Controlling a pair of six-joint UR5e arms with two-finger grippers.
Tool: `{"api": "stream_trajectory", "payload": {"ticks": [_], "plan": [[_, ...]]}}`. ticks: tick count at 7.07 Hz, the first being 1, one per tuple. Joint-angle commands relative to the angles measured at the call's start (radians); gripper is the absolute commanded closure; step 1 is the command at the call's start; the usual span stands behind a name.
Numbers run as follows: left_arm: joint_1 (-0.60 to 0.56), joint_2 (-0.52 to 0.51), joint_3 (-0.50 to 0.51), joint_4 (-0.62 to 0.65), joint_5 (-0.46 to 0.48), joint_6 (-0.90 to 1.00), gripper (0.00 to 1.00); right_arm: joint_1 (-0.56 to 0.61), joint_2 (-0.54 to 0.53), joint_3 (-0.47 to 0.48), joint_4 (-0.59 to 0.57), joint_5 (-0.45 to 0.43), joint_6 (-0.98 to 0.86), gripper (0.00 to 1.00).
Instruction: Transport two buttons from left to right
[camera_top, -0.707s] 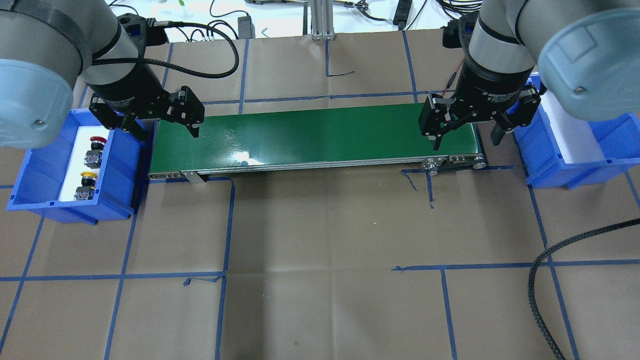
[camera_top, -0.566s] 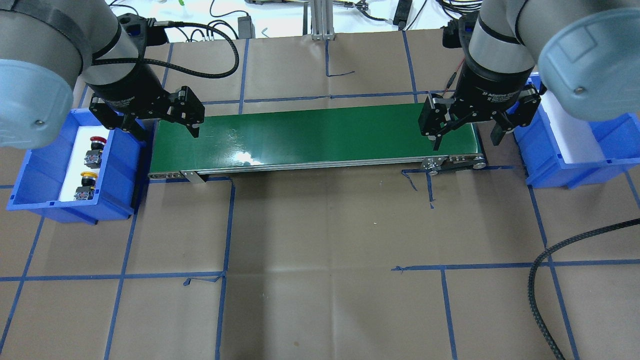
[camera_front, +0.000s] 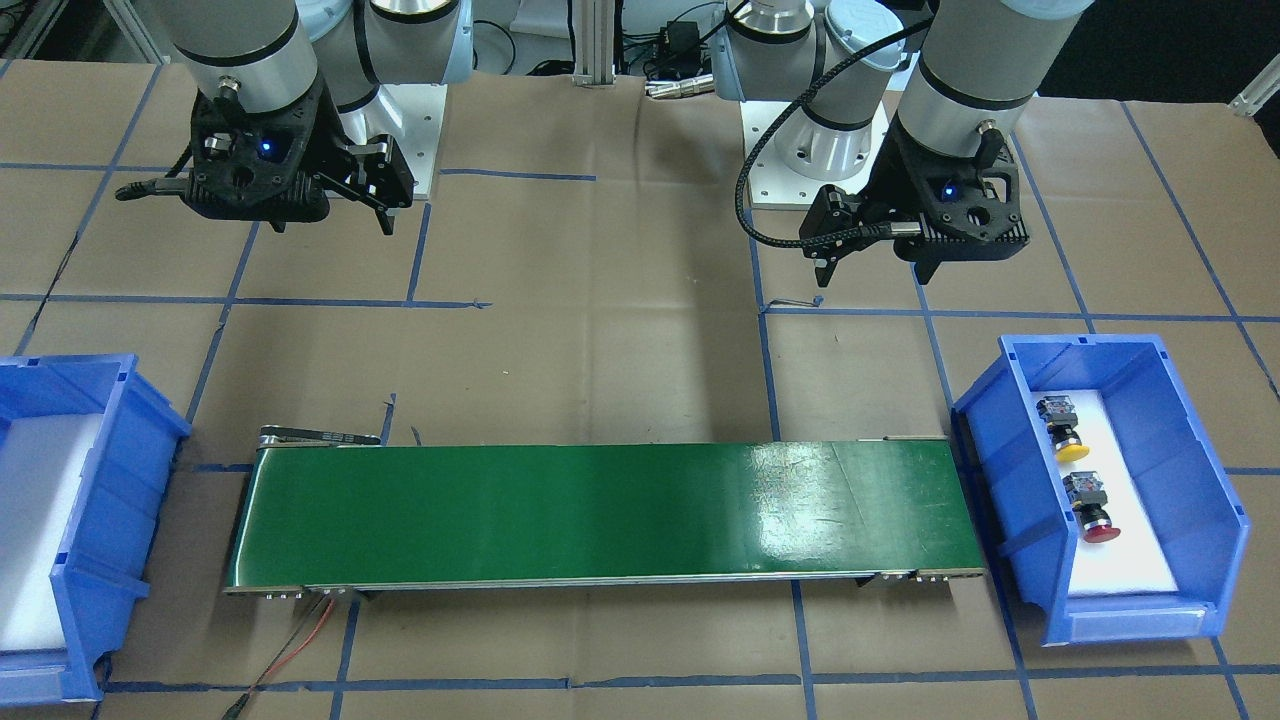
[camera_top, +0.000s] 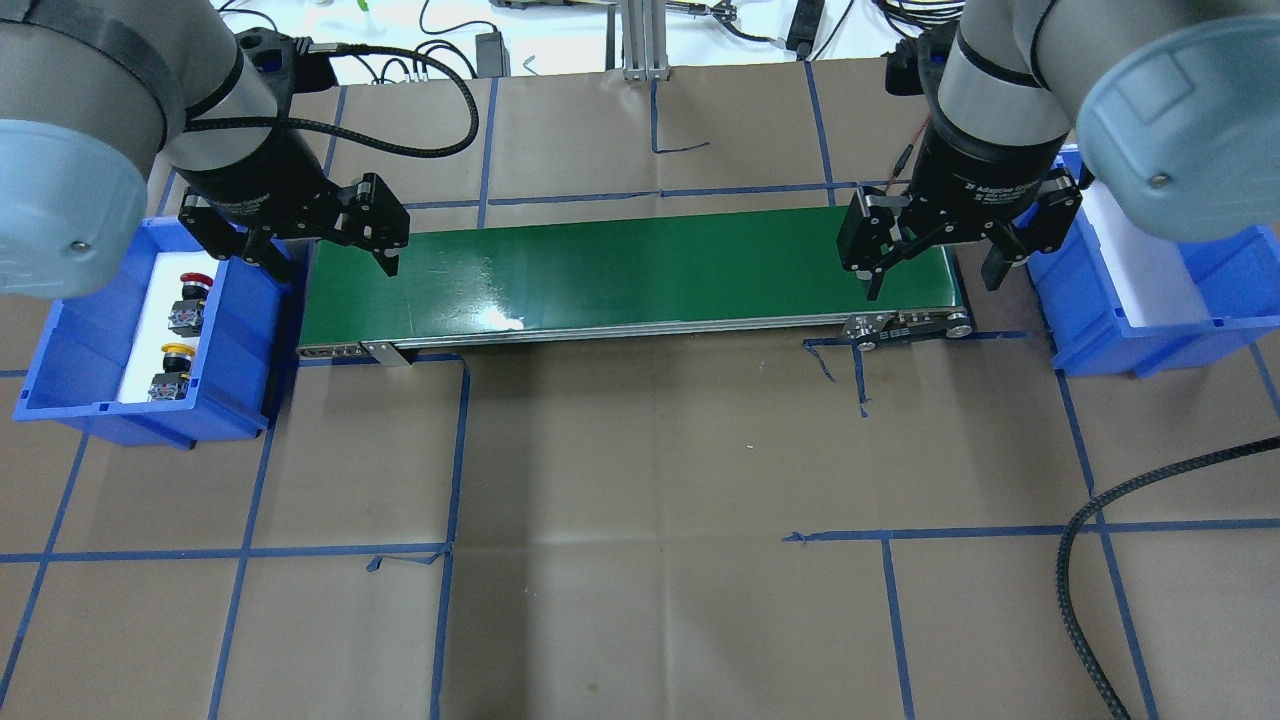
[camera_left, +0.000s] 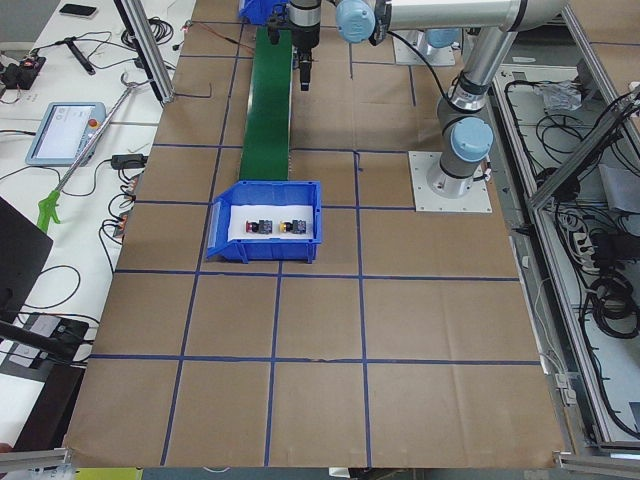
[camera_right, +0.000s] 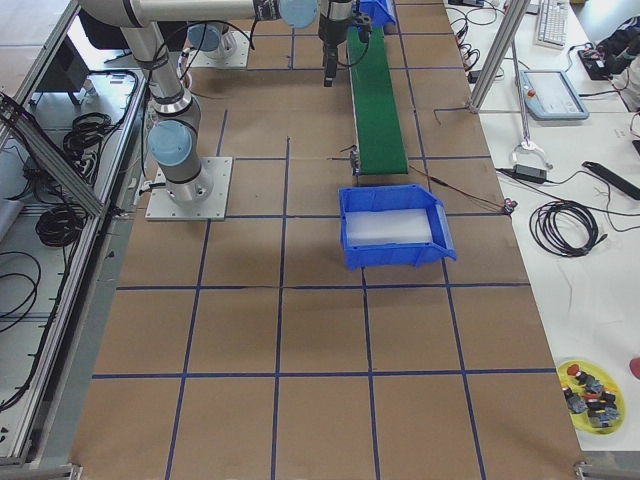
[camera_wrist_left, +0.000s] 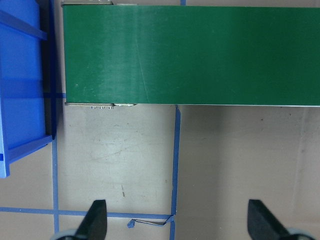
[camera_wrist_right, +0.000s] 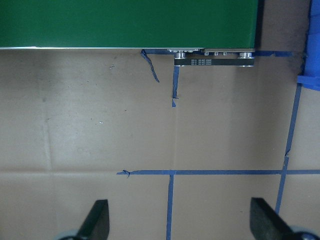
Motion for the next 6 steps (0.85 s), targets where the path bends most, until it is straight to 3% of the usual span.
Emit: {"api": "stream_trajectory", "payload": {"ticks": [1,4,6], "plan": [[0.001,0.002,-0.009,0.0,-0.004,0.0,0.0,-0.001,0.0,0.002,0.0,0.0,0.001,0.0],[0.03,0.0,-0.011,0.0,0.0,0.015,0.0,-0.001,0.0,0.003,0.0,0.0,-0.001,0.0],[0.166,0.0,-0.016,0.0,-0.005,0.147,0.0,-0.001,0.0,0.002,0.0,0.0,-0.001,0.0]]}}
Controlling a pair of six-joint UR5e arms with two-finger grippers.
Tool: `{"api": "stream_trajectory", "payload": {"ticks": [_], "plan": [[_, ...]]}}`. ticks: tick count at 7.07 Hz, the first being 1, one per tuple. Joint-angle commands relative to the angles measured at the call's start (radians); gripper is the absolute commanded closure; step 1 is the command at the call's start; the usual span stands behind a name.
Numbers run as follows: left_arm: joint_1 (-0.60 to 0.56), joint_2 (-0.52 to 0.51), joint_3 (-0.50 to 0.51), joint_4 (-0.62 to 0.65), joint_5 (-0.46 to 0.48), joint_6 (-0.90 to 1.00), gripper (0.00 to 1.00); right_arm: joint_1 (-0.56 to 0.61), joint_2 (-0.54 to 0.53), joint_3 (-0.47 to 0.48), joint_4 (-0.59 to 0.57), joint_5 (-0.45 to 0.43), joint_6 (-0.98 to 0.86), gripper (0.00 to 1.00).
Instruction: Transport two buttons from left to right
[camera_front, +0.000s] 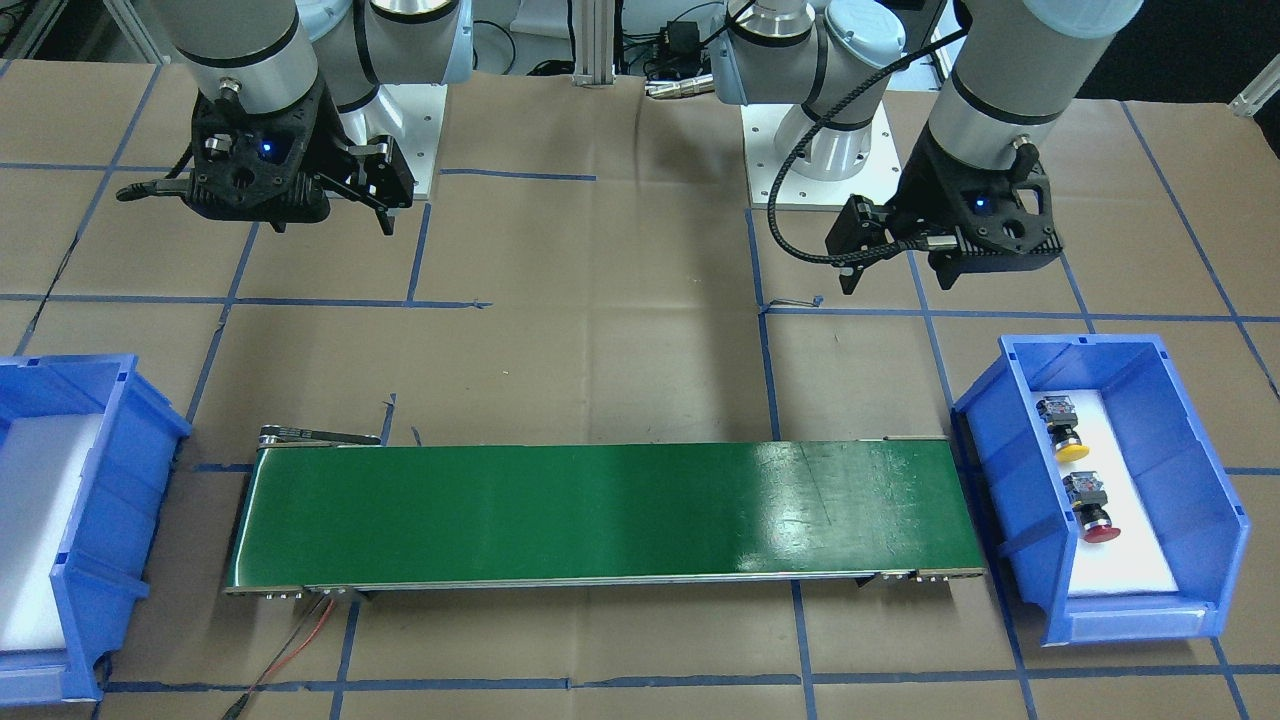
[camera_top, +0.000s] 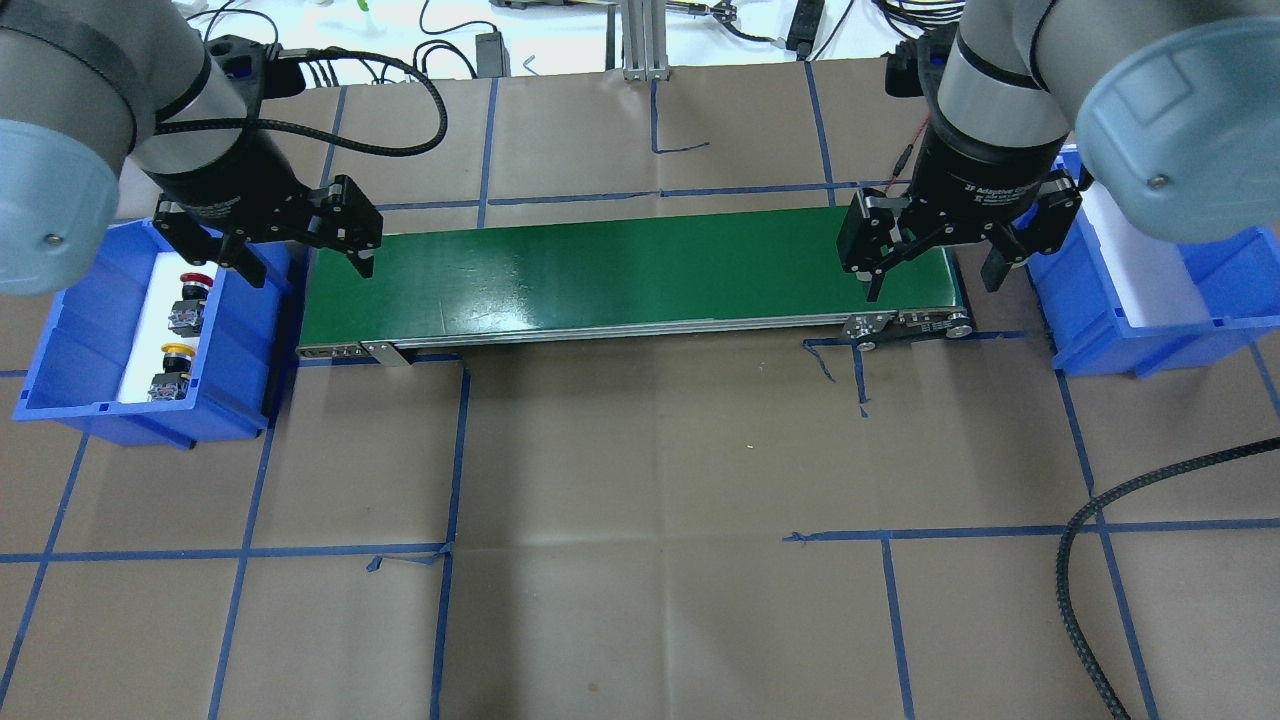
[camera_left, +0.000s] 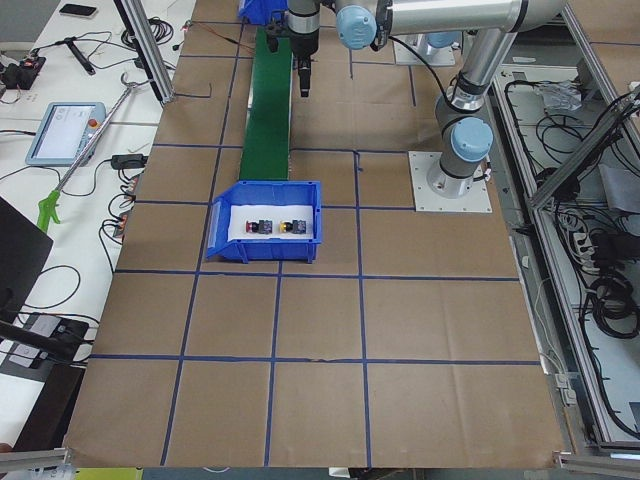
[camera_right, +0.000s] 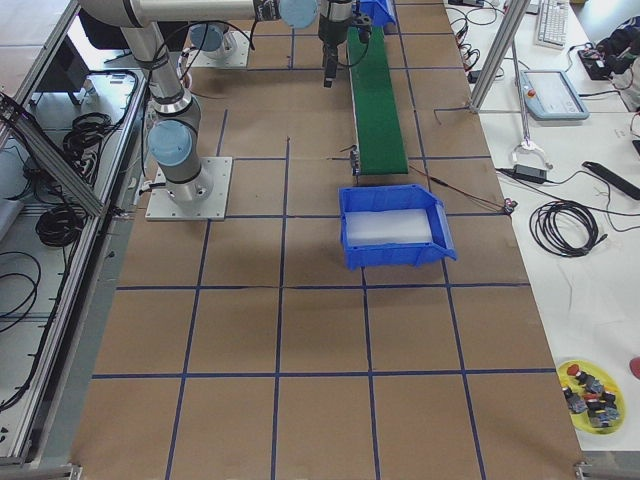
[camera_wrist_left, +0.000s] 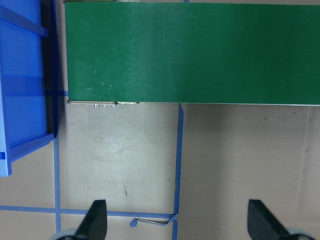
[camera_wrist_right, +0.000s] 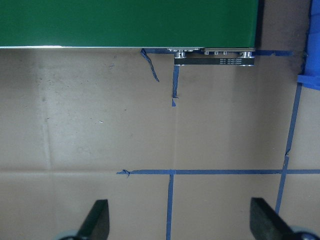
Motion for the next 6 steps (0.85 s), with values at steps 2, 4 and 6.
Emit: {"api": "stream_trajectory", "payload": {"ticks": [2,4,6], "plan": [[0.253,-0.007,-0.008,0.0,-0.001,0.24,0.0,0.0,0.0,0.0,0.0,-0.002,0.0,0.0],[0.413,-0.027,-0.014,0.002,0.002,0.433,0.0,0.0,0.0,0.0,0.0,0.0,0.0,0.0],[0.491,-0.045,-0.016,0.029,0.006,0.539,0.01,0.0,0.0,-0.002,-0.009,-0.003,0.0,0.0]]}}
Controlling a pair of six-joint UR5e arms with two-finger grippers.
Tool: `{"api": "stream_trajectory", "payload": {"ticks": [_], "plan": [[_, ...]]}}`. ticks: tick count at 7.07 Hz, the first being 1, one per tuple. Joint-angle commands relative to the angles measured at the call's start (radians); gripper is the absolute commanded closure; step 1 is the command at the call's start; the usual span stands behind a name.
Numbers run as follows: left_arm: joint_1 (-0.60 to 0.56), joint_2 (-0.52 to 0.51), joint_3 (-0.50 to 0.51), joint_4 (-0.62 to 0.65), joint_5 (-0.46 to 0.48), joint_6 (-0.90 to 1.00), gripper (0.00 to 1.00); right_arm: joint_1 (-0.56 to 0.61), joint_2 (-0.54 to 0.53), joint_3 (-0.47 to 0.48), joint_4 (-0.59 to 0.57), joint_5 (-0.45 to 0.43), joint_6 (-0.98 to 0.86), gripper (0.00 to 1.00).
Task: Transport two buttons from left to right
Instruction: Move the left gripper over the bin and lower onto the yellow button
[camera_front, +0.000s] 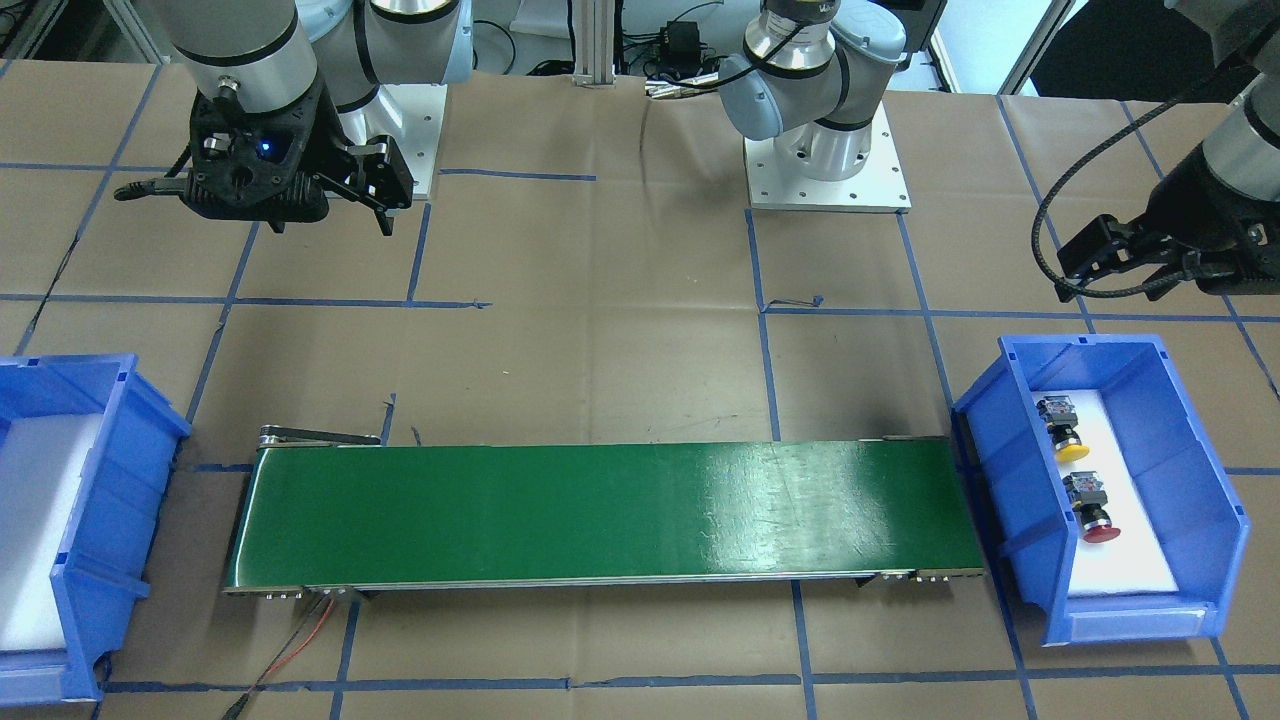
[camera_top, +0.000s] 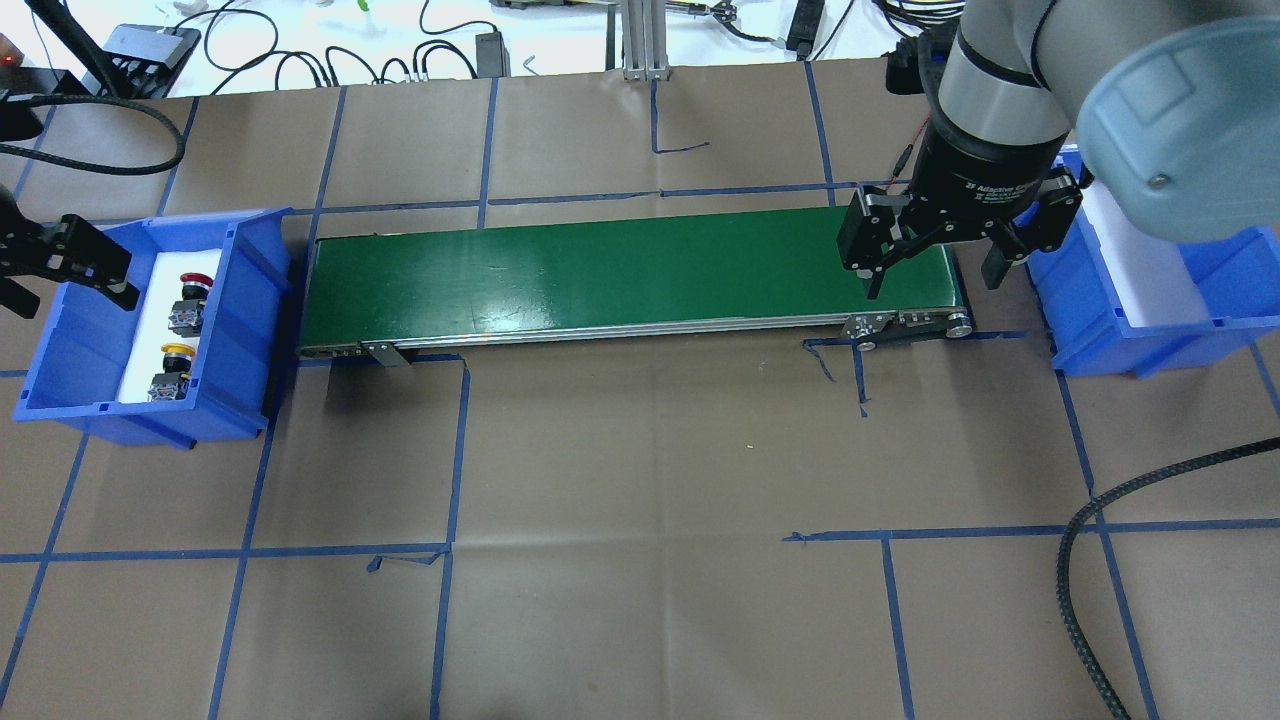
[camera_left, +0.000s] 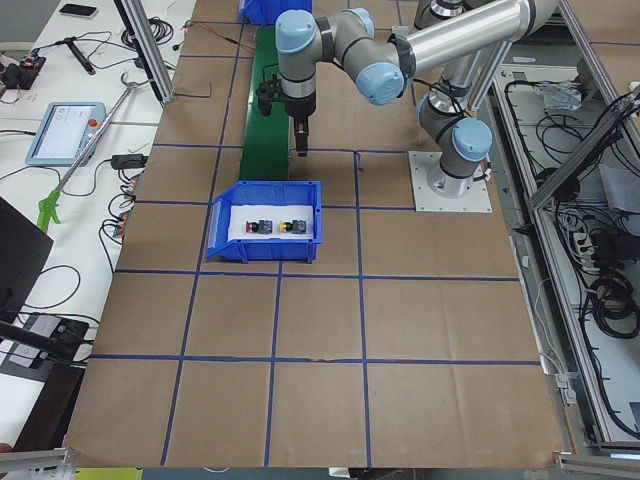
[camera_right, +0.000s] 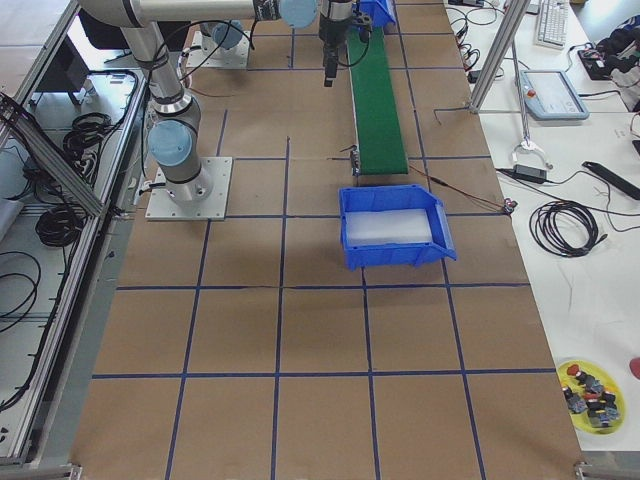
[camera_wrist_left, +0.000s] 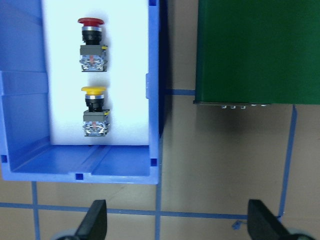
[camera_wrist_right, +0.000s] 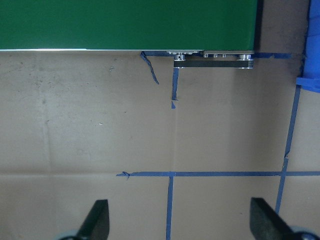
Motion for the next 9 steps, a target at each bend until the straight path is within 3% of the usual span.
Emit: {"api": "stream_trajectory", "payload": {"ticks": [1,3,7,9], "plan": [[0.086,-0.038,-0.002,0.046,0.001,0.11,0.01,0.0,0.0,-0.001,0.003,-0.003,0.0,0.0],[0.103,-0.084,-0.015,0.108,-0.007,0.129,0.01,0.0,0.0,-0.001,0.0,-0.002,0.0,0.0],[0.103,-0.148,-0.218,0.438,-0.028,0.124,0.01,0.0,0.0,-0.001,-0.003,0.0,0.0,0.0],[0.098,-0.188,-0.251,0.506,-0.034,0.124,0.01,0.0,0.0,-0.001,-0.005,0.001,0.0,0.0]]}}
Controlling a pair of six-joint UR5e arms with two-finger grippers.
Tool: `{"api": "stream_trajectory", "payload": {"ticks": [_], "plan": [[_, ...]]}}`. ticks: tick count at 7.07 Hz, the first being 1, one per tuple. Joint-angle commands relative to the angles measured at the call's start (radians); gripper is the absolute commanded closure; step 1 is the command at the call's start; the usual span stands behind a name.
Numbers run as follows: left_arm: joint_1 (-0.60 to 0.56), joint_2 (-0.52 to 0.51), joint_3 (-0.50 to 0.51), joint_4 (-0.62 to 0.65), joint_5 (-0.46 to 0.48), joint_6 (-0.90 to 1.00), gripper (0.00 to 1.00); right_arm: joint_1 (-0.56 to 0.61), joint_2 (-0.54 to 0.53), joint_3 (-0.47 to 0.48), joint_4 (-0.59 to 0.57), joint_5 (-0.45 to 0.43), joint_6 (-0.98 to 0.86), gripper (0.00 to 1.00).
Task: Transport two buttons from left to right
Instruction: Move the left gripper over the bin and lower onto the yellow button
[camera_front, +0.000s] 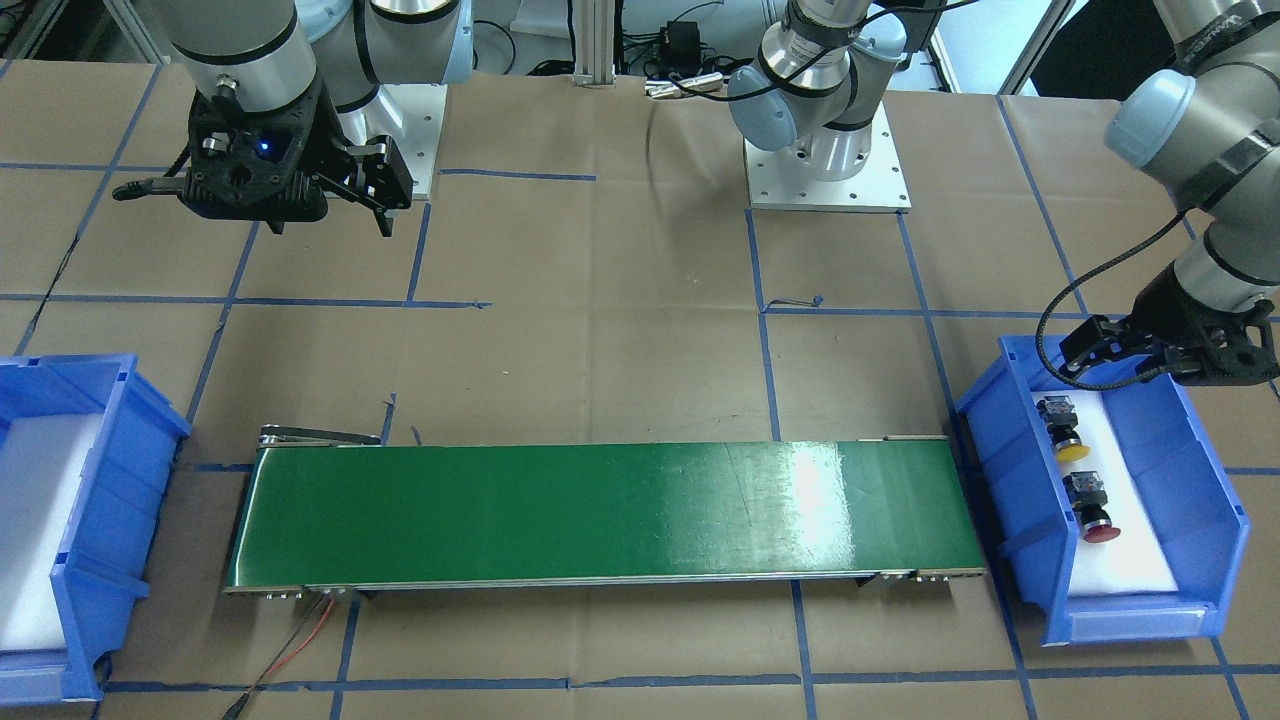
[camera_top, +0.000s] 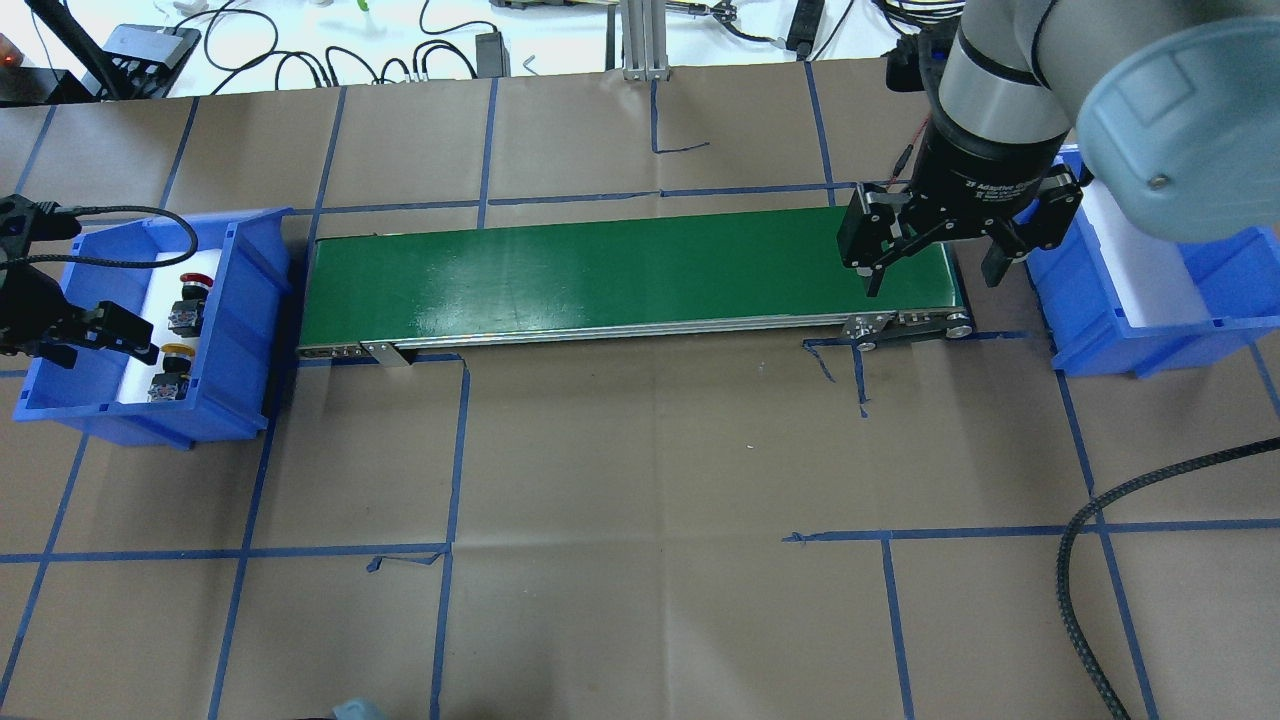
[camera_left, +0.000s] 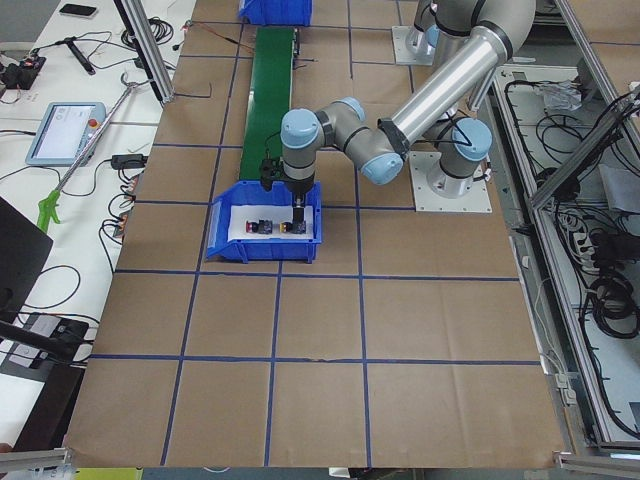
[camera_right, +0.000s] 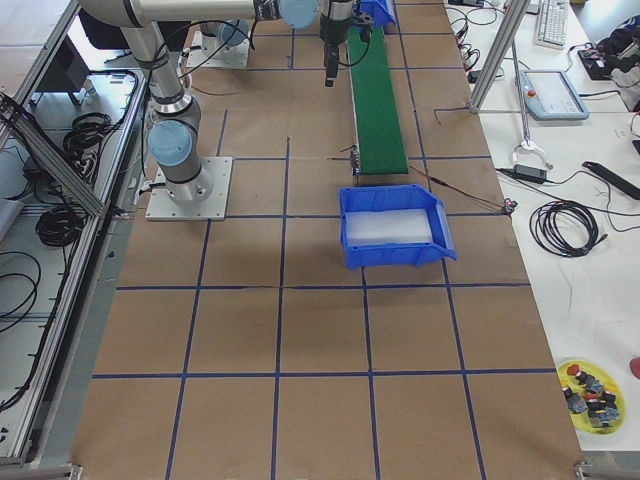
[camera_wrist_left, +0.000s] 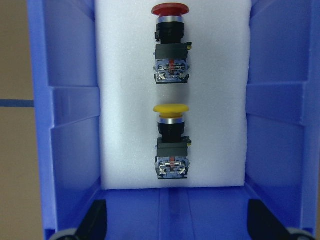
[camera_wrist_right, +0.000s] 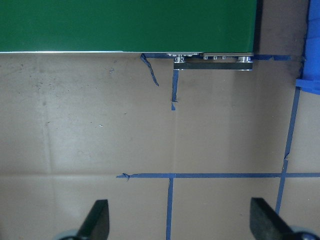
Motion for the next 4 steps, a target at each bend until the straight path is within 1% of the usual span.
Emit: {"api": "stream_trajectory", "payload": {"ticks": [1,4], "plan": [[-0.002,-0.05,-0.021,0.07,-0.006,0.003,0.01,0.0,0.0,0.0,-0.001,0.001,0.0,0.0],[-0.004,-0.103,-0.05,0.15,-0.007,0.003,0.01,0.0,0.0,0.002,-0.001,0.001,0.0,0.0]]}}
